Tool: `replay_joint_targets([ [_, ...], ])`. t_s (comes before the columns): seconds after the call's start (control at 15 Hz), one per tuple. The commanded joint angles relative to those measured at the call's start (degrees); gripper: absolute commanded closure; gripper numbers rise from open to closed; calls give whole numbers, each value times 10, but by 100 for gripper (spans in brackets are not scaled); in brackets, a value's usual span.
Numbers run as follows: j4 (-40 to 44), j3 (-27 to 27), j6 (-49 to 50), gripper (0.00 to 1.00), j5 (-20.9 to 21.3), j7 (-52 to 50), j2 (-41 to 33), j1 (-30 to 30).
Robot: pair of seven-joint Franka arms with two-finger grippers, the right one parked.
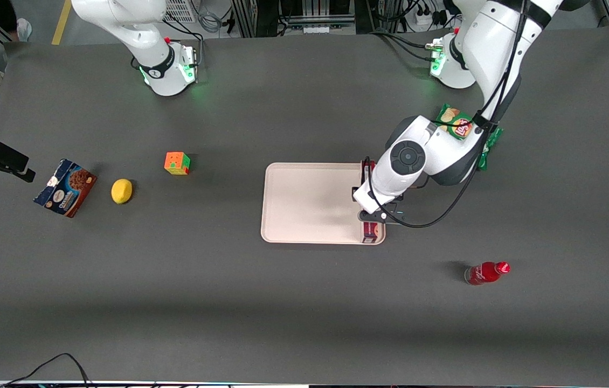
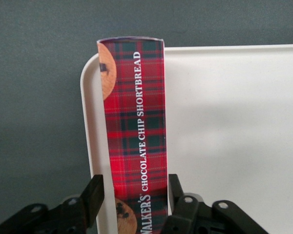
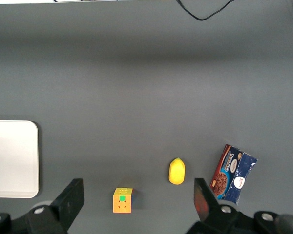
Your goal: Place red cookie box on tray
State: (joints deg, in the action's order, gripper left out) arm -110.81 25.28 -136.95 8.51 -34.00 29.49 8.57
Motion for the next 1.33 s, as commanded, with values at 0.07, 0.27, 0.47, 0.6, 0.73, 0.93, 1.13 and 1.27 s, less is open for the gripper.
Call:
replay_joint_targets([
  [0.07, 14, -7, 0, 0, 10, -20, 3, 9],
  [0.27, 41, -7, 32, 0, 5, -14, -13, 5],
  [0.47, 90, -7, 129, 0, 4, 43, -50, -13],
  [0.6, 89, -11, 151, 0, -16, 107, -93, -38],
  [0.73, 87, -15, 191, 0, -25, 135, -144, -62],
  [0.93, 90, -66, 260, 0, -54, 221, -221, -77],
  [1.13, 91, -132, 328, 0, -82, 328, -282, -94],
  [1.27, 107, -160, 381, 0, -83, 345, -313, -102],
])
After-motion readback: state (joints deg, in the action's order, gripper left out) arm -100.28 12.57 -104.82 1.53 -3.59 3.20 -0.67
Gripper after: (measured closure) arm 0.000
